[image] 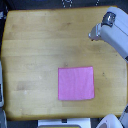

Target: Folding a cloth

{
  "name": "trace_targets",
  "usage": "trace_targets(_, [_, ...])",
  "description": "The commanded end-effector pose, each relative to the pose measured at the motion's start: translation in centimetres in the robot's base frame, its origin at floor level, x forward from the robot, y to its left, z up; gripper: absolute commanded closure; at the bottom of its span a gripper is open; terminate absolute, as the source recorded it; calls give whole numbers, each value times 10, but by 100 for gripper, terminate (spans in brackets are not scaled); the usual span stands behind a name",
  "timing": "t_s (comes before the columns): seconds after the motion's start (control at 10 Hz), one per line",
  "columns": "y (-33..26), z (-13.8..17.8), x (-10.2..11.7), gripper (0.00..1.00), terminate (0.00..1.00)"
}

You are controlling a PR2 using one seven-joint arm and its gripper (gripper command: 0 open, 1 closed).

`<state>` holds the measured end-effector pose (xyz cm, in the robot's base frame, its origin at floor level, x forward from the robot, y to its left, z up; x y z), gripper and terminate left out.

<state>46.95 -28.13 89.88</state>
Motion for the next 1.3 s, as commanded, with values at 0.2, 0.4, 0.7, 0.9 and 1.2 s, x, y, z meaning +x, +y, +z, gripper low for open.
trace_targets(0.2, [1, -2, 0, 0, 0])
trace_targets(0.4, [-1, -5, -4, 0, 0])
trace_targets(0.7, [-11, -13, -33, 0, 0])
trace_targets(0.9, [-9, -18, -43, 0, 0])
trace_targets(1.2, [-13, -22, -71, 0, 0])
